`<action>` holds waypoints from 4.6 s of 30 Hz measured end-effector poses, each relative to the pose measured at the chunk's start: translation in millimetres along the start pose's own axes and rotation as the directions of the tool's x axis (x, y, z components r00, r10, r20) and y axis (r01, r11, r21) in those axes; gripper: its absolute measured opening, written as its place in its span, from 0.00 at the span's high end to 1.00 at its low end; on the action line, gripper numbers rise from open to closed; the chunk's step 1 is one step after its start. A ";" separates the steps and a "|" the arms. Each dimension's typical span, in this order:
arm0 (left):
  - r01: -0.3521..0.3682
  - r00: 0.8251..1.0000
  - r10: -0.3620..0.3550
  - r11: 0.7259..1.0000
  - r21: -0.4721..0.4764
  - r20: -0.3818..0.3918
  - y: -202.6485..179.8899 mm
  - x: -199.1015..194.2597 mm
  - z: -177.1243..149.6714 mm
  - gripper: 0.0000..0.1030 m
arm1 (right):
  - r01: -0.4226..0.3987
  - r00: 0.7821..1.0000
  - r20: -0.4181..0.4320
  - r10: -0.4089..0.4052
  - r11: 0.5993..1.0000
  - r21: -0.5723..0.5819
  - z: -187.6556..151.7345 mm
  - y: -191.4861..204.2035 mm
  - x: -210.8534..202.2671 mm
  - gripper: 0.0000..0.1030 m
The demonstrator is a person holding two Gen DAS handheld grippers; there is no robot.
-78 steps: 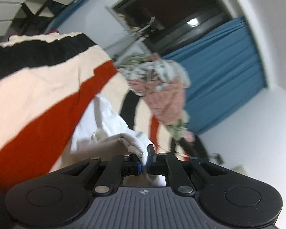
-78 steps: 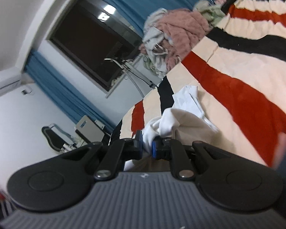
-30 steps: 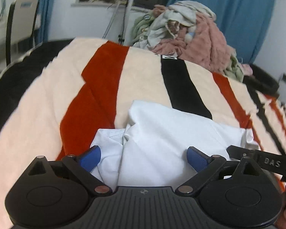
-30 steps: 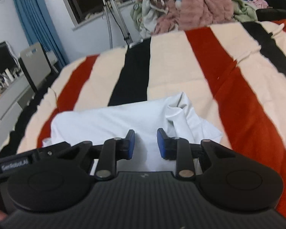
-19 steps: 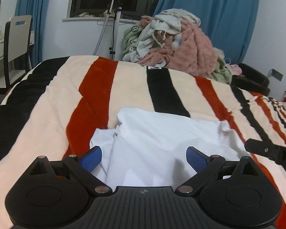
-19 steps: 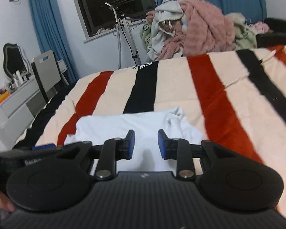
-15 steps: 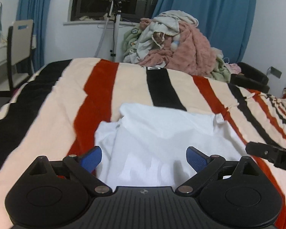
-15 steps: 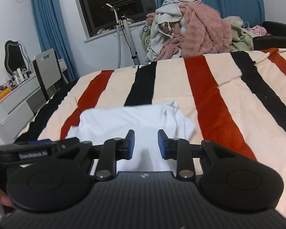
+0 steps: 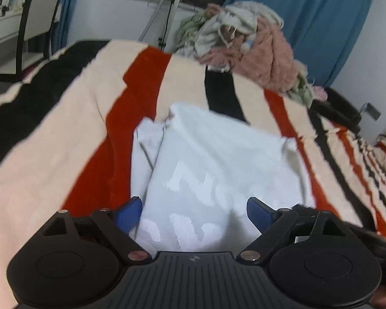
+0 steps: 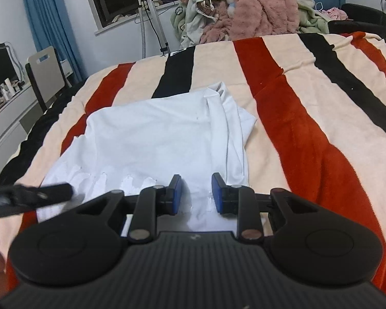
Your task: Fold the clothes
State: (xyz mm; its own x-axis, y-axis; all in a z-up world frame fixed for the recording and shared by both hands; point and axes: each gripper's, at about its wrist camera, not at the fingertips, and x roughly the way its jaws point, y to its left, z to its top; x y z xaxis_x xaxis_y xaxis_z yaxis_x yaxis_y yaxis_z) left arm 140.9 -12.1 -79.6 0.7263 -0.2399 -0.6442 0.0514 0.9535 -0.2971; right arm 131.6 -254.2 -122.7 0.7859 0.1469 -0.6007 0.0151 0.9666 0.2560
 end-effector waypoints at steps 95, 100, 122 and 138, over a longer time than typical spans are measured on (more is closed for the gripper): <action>0.441 0.864 -0.464 0.885 -0.151 -0.193 -280.1 155.2 151.2 0.80 | -0.160 0.979 0.204 -0.019 0.556 0.816 125.7 -273.2 -60.5 0.77; 0.547 0.836 -0.548 0.836 -0.031 -0.012 -342.3 210.0 181.6 0.80 | -0.222 0.920 0.382 -0.091 0.681 0.698 198.8 -315.5 -42.3 0.78; 0.312 0.950 -0.279 0.850 0.425 -0.140 -324.3 193.4 87.9 0.42 | 0.244 0.968 -0.117 -0.224 0.710 0.661 120.6 -295.1 10.3 0.67; 0.211 0.919 -0.358 0.802 0.559 0.166 -294.3 -153.5 80.4 0.00 | 0.174 0.947 0.208 -0.244 0.935 0.308 111.5 -135.9 -222.4 0.06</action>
State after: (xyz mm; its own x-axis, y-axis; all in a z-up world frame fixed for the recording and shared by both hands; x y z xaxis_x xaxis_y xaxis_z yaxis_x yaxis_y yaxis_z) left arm 69.4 -241.2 163.4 0.7628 -0.5316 -0.3681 0.5781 0.8157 0.0198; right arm 23.7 -441.7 60.6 0.8694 -0.1411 -0.4736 0.3410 0.8649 0.3684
